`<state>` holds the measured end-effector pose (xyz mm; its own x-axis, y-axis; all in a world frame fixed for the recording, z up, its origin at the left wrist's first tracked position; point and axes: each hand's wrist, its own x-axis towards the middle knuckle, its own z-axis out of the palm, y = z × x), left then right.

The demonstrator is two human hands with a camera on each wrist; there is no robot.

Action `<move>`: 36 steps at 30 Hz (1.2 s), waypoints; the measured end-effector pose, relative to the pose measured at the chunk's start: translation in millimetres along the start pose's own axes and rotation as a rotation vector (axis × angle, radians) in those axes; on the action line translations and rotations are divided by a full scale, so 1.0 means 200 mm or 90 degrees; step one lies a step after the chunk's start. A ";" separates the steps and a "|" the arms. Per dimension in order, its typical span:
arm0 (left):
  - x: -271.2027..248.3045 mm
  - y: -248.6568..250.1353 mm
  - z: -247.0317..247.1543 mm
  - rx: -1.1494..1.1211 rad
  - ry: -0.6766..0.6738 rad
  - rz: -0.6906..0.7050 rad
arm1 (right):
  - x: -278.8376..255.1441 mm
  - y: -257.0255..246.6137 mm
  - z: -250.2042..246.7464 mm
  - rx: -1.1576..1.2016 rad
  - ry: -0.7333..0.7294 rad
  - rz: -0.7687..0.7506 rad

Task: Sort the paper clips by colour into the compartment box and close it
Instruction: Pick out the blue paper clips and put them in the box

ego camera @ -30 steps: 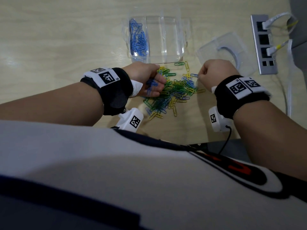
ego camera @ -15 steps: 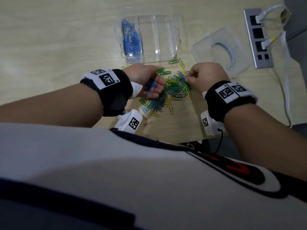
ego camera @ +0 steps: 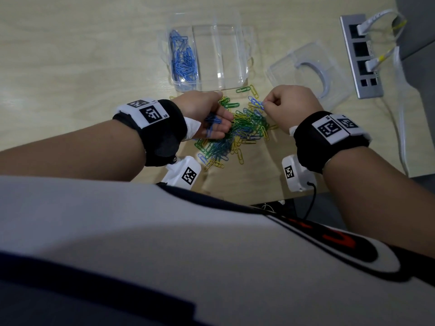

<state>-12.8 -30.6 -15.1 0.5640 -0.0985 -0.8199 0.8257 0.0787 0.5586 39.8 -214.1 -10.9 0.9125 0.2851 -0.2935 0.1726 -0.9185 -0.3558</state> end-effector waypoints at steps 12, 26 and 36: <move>0.00 -0.01 0.00 -0.049 -0.008 0.031 | 0.00 -0.11 0.03 0.145 0.036 -0.086; 0.01 -0.02 -0.02 -0.050 -0.008 0.027 | 0.09 -0.02 0.06 -0.231 -0.094 0.002; 0.02 -0.01 -0.02 -0.097 0.042 0.037 | -0.03 -0.24 0.07 0.200 -0.069 -0.136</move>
<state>-13.2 -27.7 -19.5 0.6048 -0.0244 -0.7960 0.7778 0.2328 0.5838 21.3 -167.9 -4.6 0.8206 0.5037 -0.2700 0.2166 -0.7113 -0.6686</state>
